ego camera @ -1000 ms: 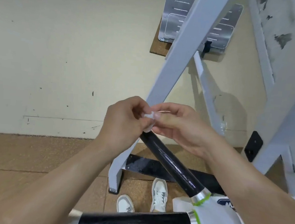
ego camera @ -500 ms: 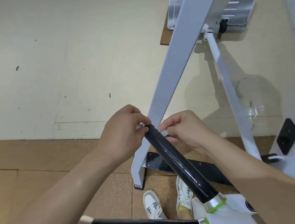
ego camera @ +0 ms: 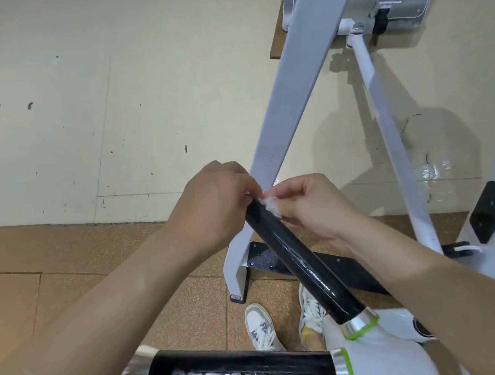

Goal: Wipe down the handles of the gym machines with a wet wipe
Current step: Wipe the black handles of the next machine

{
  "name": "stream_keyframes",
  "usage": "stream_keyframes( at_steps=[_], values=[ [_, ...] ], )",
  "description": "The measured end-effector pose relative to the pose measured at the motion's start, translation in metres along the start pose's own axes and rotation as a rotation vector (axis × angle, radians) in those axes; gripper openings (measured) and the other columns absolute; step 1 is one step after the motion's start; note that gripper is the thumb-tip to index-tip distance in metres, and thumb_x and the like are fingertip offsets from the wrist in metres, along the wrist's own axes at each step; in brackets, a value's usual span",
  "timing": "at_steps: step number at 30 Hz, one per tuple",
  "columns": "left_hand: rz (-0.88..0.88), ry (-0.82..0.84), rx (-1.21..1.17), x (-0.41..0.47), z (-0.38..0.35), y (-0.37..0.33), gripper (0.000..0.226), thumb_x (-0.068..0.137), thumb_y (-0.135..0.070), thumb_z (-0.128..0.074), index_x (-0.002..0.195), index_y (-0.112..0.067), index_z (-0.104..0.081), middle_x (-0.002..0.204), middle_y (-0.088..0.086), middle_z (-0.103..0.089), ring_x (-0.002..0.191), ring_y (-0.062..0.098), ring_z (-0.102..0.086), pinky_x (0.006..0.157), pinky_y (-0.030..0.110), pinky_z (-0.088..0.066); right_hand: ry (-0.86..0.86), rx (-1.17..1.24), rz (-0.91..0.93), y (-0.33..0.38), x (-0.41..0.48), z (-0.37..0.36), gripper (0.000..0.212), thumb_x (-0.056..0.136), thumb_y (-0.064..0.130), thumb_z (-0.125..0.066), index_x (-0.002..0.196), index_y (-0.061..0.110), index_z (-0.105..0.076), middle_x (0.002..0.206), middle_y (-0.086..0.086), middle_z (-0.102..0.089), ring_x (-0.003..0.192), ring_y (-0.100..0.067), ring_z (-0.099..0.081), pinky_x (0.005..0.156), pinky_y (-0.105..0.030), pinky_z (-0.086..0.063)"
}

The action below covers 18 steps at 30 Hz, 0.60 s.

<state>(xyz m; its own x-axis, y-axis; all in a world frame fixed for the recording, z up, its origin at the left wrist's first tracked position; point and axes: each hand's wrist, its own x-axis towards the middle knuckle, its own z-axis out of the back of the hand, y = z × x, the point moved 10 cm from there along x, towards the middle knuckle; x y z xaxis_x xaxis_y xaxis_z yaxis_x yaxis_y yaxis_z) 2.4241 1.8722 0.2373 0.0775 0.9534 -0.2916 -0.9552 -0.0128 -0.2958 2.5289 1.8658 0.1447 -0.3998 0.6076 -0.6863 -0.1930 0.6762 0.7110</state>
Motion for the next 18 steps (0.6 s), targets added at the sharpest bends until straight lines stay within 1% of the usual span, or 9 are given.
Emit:
stream_keyframes(
  at_steps=[2,4,6,8,10,12,14,16,18],
  values=[
    [-0.063,-0.007,0.043,-0.005,-0.002,-0.002,0.023,0.088,-0.009,-0.056,0.093,-0.022,-0.074,0.098,-0.005,-0.067,0.091,0.023,-0.054,0.071,0.028,-0.038,0.021,-0.038,-0.002,-0.001,-0.006,0.007,0.011,0.082,-0.003,-0.067,0.082,0.006,-0.073,0.076,-0.012,-0.071,0.064,-0.014,-0.066,0.067,-0.025,-0.058],
    [-0.082,0.006,0.065,-0.007,-0.003,-0.004,0.021,0.090,-0.012,-0.056,0.095,-0.021,-0.074,0.100,-0.005,-0.067,0.095,0.024,-0.054,0.072,0.027,-0.037,0.001,0.050,-0.009,-0.001,-0.002,0.007,0.010,0.083,-0.003,-0.067,0.084,0.006,-0.071,0.079,-0.012,-0.068,0.065,-0.014,-0.066,0.065,-0.024,-0.057],
    [-0.077,0.049,0.055,-0.008,-0.004,-0.007,0.019,0.092,-0.020,-0.055,0.099,-0.024,-0.073,0.104,-0.006,-0.064,0.100,0.022,-0.052,0.074,0.024,-0.033,-0.001,0.167,-0.025,0.000,0.006,-0.002,0.010,0.084,-0.001,-0.066,0.084,0.009,-0.070,0.080,-0.009,-0.067,0.071,-0.016,-0.066,0.071,-0.029,-0.058],
    [-0.071,0.094,0.017,-0.007,-0.004,-0.006,0.019,0.091,-0.027,-0.058,0.103,-0.026,-0.072,0.110,-0.007,-0.062,0.105,0.019,-0.049,0.075,0.022,-0.029,0.043,0.170,-0.042,0.000,0.007,-0.011,0.009,0.084,-0.001,-0.065,0.086,0.007,-0.069,0.078,-0.008,-0.068,0.072,-0.018,-0.067,0.076,-0.032,-0.058],
    [-0.072,0.119,-0.015,-0.008,-0.003,-0.004,0.019,0.089,-0.030,-0.061,0.103,-0.025,-0.072,0.109,-0.007,-0.063,0.106,0.018,-0.049,0.076,0.023,-0.031,0.074,0.110,-0.049,-0.001,-0.004,-0.007,0.010,0.083,-0.006,-0.066,0.089,0.000,-0.069,0.072,-0.008,-0.068,0.063,-0.013,-0.067,0.063,-0.024,-0.058],
    [-0.055,0.122,-0.037,-0.006,-0.001,-0.002,0.016,0.087,-0.031,-0.063,0.099,-0.025,-0.072,0.105,-0.008,-0.065,0.103,0.017,-0.050,0.074,0.022,-0.031,0.096,0.064,-0.043,-0.003,-0.015,0.004,0.011,0.081,-0.011,-0.065,0.090,-0.005,-0.069,0.062,-0.006,-0.068,0.050,-0.009,-0.063,0.049,-0.017,-0.051],
    [-0.042,0.139,-0.019,-0.004,-0.002,-0.004,0.012,0.087,-0.028,-0.064,0.096,-0.027,-0.072,0.100,-0.008,-0.066,0.099,0.017,-0.052,0.072,0.023,-0.032,0.096,0.040,-0.037,-0.003,-0.017,0.010,0.011,0.080,-0.012,-0.066,0.087,-0.005,-0.070,0.065,-0.009,-0.069,0.054,-0.012,-0.065,0.053,-0.018,-0.051],
    [-0.059,0.186,-0.017,-0.005,-0.004,-0.015,0.014,0.085,-0.026,-0.065,0.096,-0.030,-0.072,0.099,-0.007,-0.068,0.095,0.017,-0.056,0.077,0.028,-0.042,0.064,0.087,-0.012,0.002,-0.009,0.009,0.011,0.080,-0.008,-0.067,0.083,0.001,-0.071,0.071,-0.010,-0.069,0.062,-0.014,-0.067,0.060,-0.020,-0.054],
    [-0.066,0.249,-0.052,-0.010,-0.008,-0.025,0.017,0.083,-0.032,-0.068,0.099,-0.032,-0.072,0.100,-0.007,-0.067,0.093,0.014,-0.061,0.081,0.032,-0.048,0.068,0.132,0.000,0.004,-0.001,0.001,0.014,0.081,-0.005,-0.066,0.079,0.008,-0.071,0.073,-0.007,-0.070,0.066,-0.015,-0.068,0.064,-0.023,-0.055]
  ],
)
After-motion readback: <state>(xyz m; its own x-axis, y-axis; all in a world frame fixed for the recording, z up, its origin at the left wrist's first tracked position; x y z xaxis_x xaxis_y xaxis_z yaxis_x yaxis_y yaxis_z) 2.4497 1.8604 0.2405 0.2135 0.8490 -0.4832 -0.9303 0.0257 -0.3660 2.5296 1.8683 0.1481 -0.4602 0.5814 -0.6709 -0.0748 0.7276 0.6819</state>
